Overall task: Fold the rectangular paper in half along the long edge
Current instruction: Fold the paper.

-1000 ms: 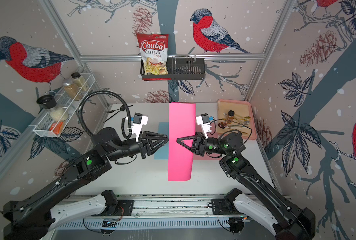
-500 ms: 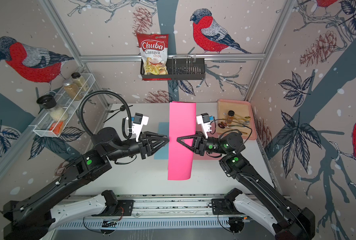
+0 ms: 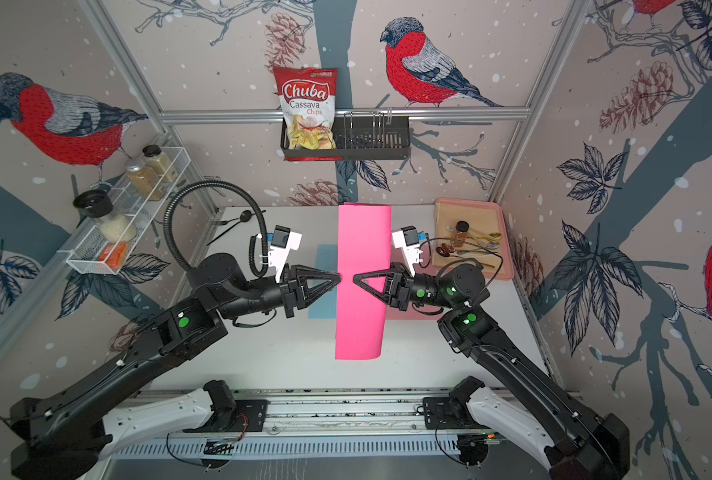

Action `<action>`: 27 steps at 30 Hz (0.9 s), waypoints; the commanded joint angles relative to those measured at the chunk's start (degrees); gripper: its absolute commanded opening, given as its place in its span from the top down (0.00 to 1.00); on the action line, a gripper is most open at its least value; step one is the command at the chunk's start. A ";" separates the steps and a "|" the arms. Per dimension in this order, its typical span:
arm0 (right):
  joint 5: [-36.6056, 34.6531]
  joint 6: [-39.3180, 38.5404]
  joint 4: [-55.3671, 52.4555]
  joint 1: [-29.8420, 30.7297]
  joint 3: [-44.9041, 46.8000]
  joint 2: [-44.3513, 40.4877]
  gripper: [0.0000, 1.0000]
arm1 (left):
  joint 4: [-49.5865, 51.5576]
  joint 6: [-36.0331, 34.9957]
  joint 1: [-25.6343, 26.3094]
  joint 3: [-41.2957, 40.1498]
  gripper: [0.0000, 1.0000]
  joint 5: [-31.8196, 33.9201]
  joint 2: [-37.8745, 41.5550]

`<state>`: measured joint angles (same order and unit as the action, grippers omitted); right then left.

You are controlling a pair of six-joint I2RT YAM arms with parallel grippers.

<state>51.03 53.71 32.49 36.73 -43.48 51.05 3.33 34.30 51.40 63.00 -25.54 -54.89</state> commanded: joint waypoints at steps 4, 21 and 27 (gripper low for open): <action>-0.49 -0.80 1.65 0.53 -0.07 -0.16 0.75 | -3.04 -0.24 0.10 -0.07 0.93 -1.08 -0.30; -1.01 -1.95 0.24 1.40 -0.46 0.22 0.64 | -4.17 0.22 0.11 -0.76 0.97 -1.71 -0.83; -0.93 -2.38 0.17 1.68 -0.54 0.29 0.74 | -4.23 0.21 0.09 -0.73 0.97 -1.71 -0.83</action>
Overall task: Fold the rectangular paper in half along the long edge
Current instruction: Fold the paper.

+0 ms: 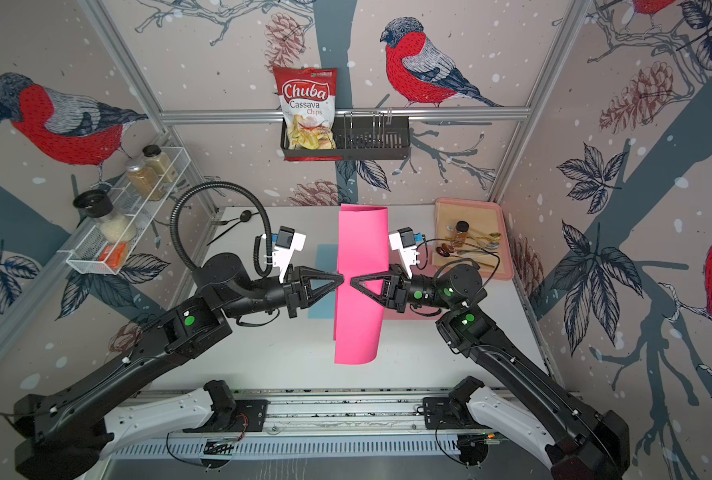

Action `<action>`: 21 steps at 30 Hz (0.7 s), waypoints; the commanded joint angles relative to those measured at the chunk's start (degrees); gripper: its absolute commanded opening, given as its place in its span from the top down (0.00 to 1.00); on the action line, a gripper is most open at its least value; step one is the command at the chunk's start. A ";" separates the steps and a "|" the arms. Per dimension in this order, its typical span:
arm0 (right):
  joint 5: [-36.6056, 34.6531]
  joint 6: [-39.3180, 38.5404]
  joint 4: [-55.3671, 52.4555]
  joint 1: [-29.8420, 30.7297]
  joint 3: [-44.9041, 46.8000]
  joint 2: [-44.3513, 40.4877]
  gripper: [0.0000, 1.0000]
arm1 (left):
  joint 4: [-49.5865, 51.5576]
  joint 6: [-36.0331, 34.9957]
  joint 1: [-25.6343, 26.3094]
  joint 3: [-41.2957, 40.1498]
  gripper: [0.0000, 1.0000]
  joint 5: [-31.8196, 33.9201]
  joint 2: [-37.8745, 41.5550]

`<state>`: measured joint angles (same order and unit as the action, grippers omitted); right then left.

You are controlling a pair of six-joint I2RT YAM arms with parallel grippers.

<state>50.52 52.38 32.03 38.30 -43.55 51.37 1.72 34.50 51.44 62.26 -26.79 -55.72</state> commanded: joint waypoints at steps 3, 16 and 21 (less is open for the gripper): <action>-0.34 -1.27 0.20 0.15 -0.53 -0.20 0.76 | -2.52 -0.08 -0.01 -0.03 0.97 -0.33 0.09; -0.43 -2.01 -1.97 -0.42 -0.72 -1.41 0.78 | -1.72 -0.53 0.05 0.35 0.96 0.24 0.44; -0.43 -2.02 -1.97 -0.51 -0.77 -1.52 0.79 | -1.70 -0.53 0.06 0.28 0.96 0.37 0.43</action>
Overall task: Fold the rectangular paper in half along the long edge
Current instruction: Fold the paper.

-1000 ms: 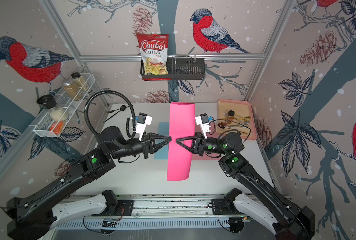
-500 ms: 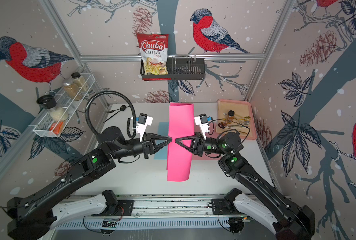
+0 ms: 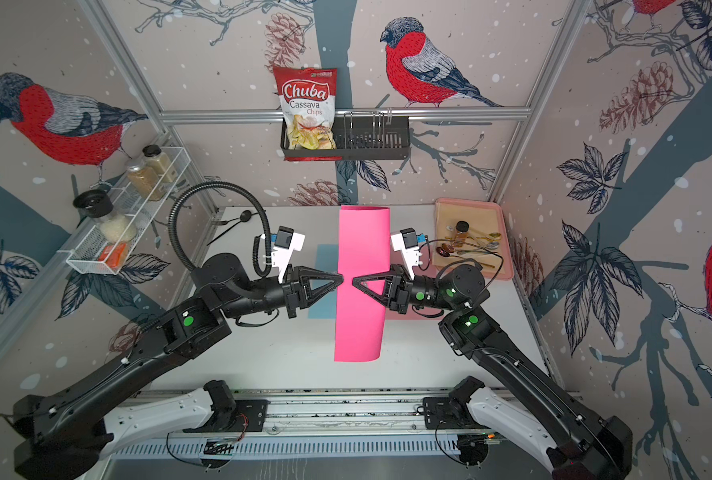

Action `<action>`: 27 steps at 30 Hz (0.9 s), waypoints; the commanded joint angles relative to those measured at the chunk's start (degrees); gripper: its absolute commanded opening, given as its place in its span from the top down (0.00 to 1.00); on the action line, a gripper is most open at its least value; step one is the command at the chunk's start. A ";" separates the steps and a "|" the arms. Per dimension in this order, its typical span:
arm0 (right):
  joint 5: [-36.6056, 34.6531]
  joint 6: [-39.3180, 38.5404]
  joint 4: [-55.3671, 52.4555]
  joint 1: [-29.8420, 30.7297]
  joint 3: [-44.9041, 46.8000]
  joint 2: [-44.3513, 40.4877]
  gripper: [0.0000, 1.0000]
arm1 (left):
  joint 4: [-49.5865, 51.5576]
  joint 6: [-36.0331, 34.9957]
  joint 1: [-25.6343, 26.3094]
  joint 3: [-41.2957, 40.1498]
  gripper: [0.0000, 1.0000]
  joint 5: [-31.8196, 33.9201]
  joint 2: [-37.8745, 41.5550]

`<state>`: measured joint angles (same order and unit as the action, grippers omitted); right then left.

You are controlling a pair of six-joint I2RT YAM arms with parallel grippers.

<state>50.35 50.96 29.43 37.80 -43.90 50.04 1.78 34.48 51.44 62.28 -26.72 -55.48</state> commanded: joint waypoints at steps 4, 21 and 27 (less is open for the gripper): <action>-0.25 -0.44 0.80 -0.05 -0.33 -0.21 0.79 | -1.78 -0.53 0.06 0.13 0.96 0.44 0.45; 0.12 -0.60 0.38 0.08 -0.69 -0.38 0.85 | -1.01 -1.00 0.06 0.58 0.66 2.52 1.00; 0.18 -0.72 -0.06 0.08 -1.10 -0.41 0.84 | 0.86 -2.05 0.01 0.49 0.01 5.57 2.38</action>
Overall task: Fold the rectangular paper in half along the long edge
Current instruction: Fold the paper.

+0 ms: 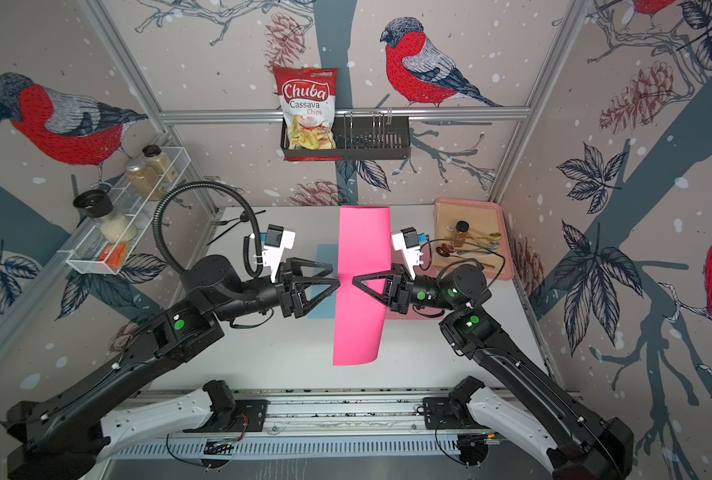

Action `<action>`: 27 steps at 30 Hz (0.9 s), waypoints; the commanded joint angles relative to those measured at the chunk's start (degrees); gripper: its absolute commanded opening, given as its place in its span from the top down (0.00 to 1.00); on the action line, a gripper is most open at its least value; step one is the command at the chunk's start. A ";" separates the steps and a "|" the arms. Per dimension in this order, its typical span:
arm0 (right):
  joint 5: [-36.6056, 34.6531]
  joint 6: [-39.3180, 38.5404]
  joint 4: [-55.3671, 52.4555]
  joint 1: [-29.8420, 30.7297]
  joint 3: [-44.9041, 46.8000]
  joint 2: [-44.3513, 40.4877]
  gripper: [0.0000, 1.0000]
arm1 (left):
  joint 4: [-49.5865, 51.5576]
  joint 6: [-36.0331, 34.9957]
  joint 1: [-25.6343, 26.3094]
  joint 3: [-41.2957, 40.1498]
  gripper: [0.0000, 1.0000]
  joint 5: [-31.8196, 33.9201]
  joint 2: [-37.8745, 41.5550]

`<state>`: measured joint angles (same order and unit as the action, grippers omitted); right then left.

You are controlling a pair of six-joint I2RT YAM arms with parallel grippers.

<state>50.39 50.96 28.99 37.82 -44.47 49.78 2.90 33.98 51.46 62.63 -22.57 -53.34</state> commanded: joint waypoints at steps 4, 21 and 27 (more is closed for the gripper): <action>-0.01 -0.69 0.37 0.41 -0.75 -0.12 0.84 | -0.11 -1.98 0.00 -0.50 0.01 2.29 0.58; -1.15 -1.21 0.26 2.33 -0.80 0.75 0.83 | -5.77 -0.21 0.11 -2.24 0.21 -2.54 -2.62; -1.01 -1.21 0.27 2.47 -0.84 0.63 0.83 | -6.49 0.31 0.13 -2.32 0.66 -3.91 -3.52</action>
<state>48.99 50.72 27.83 40.16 -45.17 50.61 -1.21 34.24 51.57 60.45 -25.56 -56.58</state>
